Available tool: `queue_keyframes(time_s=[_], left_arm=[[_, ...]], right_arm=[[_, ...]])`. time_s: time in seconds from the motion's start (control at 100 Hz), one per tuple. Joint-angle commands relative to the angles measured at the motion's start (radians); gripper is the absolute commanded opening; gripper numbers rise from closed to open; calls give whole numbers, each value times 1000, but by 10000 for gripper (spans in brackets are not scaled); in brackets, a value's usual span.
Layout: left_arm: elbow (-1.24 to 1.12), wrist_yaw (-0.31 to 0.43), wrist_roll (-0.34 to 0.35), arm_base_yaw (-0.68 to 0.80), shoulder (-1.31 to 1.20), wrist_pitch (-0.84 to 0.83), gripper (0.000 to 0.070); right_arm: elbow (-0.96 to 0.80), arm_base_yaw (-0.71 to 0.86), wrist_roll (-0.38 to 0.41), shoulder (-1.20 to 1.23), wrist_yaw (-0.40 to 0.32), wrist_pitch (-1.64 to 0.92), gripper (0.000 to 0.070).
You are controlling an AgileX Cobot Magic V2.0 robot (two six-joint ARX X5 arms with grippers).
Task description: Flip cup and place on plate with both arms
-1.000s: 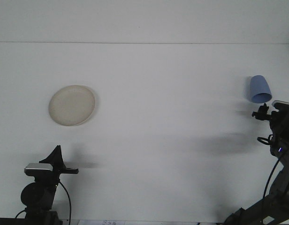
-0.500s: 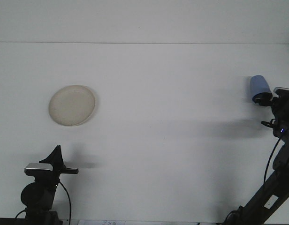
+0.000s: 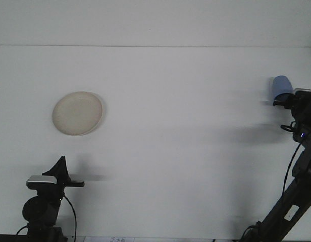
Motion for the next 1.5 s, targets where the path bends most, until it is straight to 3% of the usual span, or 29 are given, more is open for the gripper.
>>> queue_keyframes(time_s=[0.0,0.27,0.41,0.46,0.55,0.89,1.01,1.1,1.29,1.49], left_arm=[[-19,-5,15,0,-2,13,15],[-19,-5,15,0,-2,13,15],[-19,-5,14,0,-2,13,15],[-19,-5,15,0,-2,13,15],[-19,-5,14,0,-2,13,16],[-19,-5,15,0,-2,13,15],[-19,-5,15,0,-2,13,16],[-19,-5,15,0,-2,13,15],[-19,-5,15,0,-2,13,15],[-19,-5,14,0,-2,13,15]], right_arm=[[19,-4,24,11,-10,-9,0],[19,23,122,-172,-9,-267,0],[19,90,125,-334,145,-548,0],[19,126,159,-394,206,-641,0],[19,195,185,-501,220,-824,0],[57,650,106,-748,251,-1455,0],[98,856,83,-729,332,-1646,0],[103,999,87,-711,373,-1708,0],[103,1245,89,-634,373,-1775,0],[103,1372,72,-531,377,-1823,0]])
